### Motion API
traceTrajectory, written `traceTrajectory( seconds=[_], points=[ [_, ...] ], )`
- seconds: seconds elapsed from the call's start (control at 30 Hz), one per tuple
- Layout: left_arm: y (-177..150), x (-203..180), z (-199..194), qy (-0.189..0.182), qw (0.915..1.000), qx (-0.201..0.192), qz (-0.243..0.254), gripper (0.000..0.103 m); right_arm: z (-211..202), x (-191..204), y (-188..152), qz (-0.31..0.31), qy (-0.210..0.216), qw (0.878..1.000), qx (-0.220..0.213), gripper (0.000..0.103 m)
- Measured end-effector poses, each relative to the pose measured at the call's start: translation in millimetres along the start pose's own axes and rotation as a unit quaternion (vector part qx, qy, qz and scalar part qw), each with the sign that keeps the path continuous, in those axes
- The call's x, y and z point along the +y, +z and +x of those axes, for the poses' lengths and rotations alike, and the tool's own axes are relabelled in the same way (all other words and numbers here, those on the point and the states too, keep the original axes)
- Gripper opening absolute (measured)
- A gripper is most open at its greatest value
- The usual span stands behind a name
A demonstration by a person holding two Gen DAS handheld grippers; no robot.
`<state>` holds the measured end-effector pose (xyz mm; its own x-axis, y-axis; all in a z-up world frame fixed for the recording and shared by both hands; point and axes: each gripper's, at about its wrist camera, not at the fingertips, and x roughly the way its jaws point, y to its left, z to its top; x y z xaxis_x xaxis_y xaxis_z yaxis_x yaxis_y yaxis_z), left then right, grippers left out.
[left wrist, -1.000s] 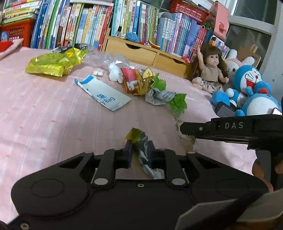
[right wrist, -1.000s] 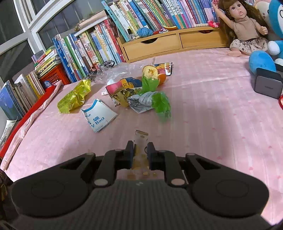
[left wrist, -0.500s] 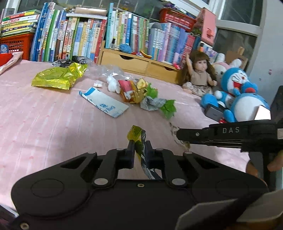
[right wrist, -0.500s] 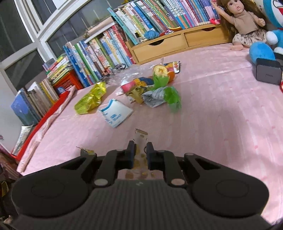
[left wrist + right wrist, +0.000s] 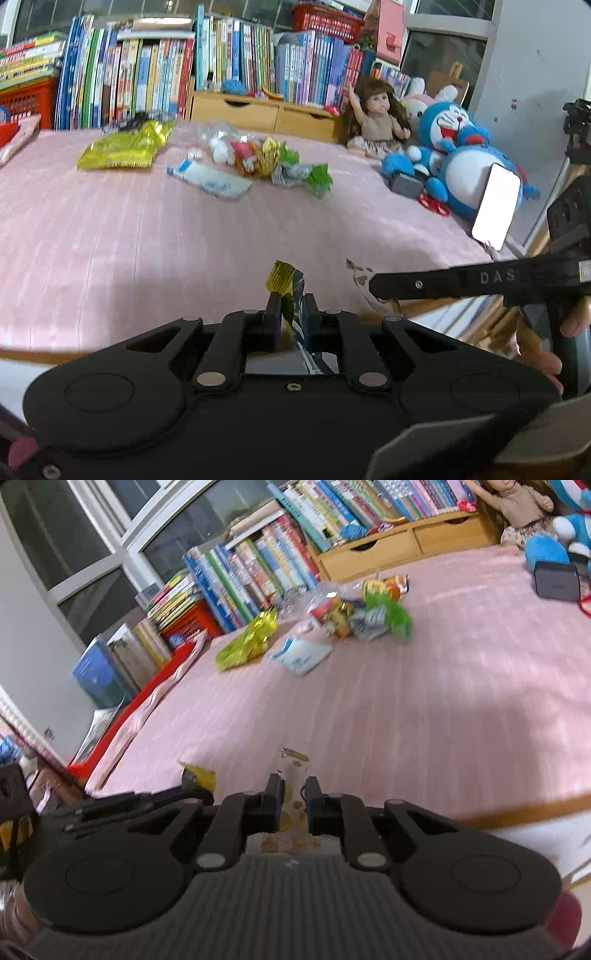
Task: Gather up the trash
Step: 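Carry both scraps down past the table edge to the black trash bag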
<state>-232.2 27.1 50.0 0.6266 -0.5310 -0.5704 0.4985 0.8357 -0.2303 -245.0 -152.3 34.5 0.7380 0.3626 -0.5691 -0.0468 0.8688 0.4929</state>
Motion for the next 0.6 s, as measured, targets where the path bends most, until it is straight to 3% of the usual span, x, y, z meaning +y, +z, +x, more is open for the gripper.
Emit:
traceTrajectory(
  seconds=[0.3, 0.6],
  points=[
    [-46, 0, -3, 0.028, 0.9979, 0.058, -0.005, 0.011, 2, -11, -51, 0.041, 0.006, 0.998, 0.041, 0.017],
    [-80, 12, 37, 0.047, 0.9893, 0.137, -0.022, 0.011, 39, -39, -97, 0.104, -0.023, 0.990, 0.091, 0.018]
  ],
)
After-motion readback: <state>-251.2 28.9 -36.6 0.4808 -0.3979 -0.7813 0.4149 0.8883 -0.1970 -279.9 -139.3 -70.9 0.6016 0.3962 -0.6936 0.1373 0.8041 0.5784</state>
